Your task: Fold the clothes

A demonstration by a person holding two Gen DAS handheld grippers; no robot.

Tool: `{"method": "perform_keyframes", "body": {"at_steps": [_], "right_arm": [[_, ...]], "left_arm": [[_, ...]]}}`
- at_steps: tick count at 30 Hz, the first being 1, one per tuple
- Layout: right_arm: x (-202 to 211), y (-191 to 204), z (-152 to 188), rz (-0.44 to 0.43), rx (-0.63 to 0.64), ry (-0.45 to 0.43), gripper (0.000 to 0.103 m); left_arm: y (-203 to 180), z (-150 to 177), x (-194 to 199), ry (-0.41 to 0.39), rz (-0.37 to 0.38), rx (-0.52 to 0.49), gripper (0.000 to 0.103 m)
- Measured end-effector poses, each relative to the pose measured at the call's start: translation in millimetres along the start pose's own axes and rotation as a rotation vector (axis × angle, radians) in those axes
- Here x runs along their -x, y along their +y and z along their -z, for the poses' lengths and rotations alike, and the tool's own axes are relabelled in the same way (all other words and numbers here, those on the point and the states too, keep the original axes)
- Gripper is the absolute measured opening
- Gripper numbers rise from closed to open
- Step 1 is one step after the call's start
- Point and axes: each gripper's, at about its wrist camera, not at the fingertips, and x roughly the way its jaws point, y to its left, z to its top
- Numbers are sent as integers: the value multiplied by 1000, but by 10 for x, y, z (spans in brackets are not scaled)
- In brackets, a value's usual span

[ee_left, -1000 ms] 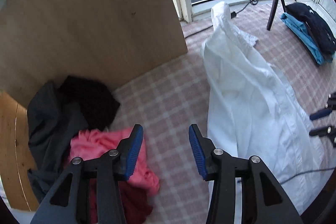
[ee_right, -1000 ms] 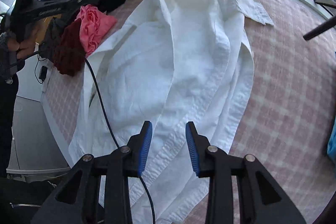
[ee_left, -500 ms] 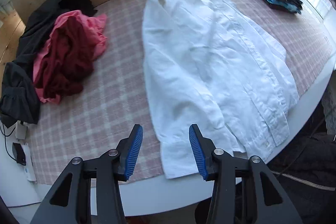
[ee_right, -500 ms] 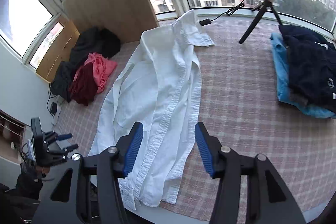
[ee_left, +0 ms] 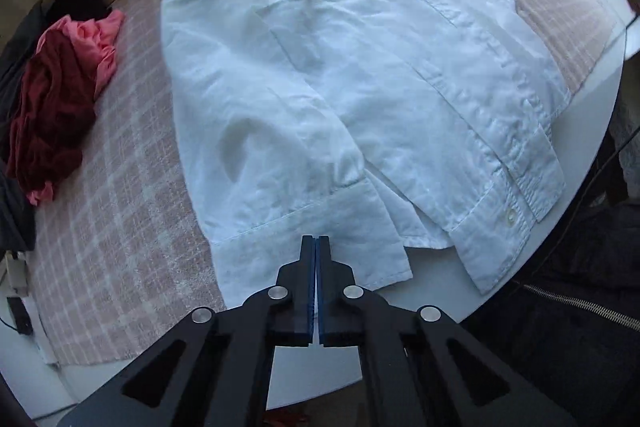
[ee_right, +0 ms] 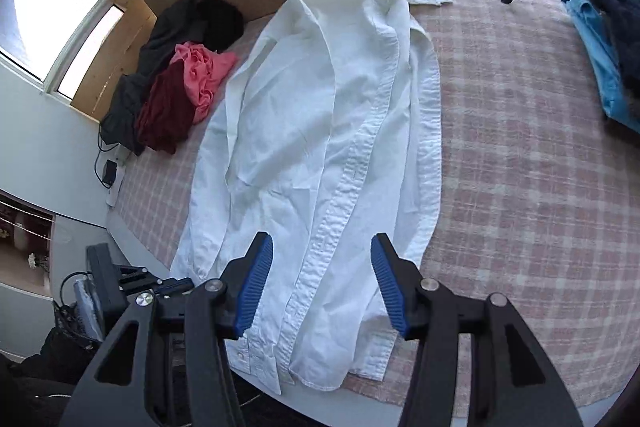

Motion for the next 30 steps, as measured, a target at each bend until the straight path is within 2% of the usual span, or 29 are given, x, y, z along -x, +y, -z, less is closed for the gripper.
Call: {"method": "perform_keyframes", "body": {"at_steps": [5, 7, 8, 9, 11, 13, 15, 21, 22, 23, 24, 25, 28, 30], "right_arm": [[-570, -26, 126, 13, -26, 97, 51], [-716, -27, 188, 17, -30, 124, 51], [-741, -9, 210, 32, -18, 128, 51], [-763, 3, 226, 45, -10, 135, 51], [-806, -1, 246, 32, -22, 154, 51], [-829, -16, 255, 13, -44, 163, 51], [-841, -16, 263, 20, -48, 169, 51], [-820, -26, 300, -12, -81, 173, 51], [-812, -35, 306, -12, -87, 169, 51], [-803, -44, 313, -13, -93, 166, 51], [-795, -53, 320, -13, -99, 162, 51], [-792, -59, 336, -13, -103, 160, 51], [-801, -60, 379, -13, -103, 158, 51], [-813, -59, 402, -8, -100, 160, 51]], "left_arm": [[349, 99, 177, -36, -5, 101, 0], [310, 200, 239, -52, 12, 77, 1], [237, 250, 248, -57, 17, 50, 8], [154, 289, 240, -57, 32, 27, 30], [10, 315, 196, -57, 90, -4, 60], [-109, 282, 89, -63, 145, -11, 58], [-237, 217, 11, -63, 144, -23, 58], [-464, 138, -239, -36, 68, -139, 60], [-470, 128, -262, -38, 57, -149, 56], [-456, 113, -250, -40, 46, -148, 42], [-434, 97, -238, -42, 37, -143, 17], [-369, 75, -223, -39, 42, -115, 9], [-101, 22, -122, -53, 62, -5, 4], [133, 16, 16, -79, 27, 64, 4]]}}
